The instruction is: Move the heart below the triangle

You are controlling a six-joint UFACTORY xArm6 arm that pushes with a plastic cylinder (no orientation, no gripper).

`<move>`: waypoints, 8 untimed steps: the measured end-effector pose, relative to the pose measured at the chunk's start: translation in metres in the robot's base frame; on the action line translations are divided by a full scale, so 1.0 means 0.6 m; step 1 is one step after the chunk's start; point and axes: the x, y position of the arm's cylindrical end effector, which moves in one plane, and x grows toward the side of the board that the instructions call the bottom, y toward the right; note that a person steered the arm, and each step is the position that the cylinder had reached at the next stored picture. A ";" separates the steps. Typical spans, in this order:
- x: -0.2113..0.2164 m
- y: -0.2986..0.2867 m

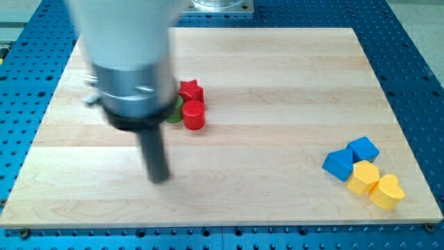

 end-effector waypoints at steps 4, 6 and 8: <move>-0.106 0.314; -0.156 0.628; 0.027 0.735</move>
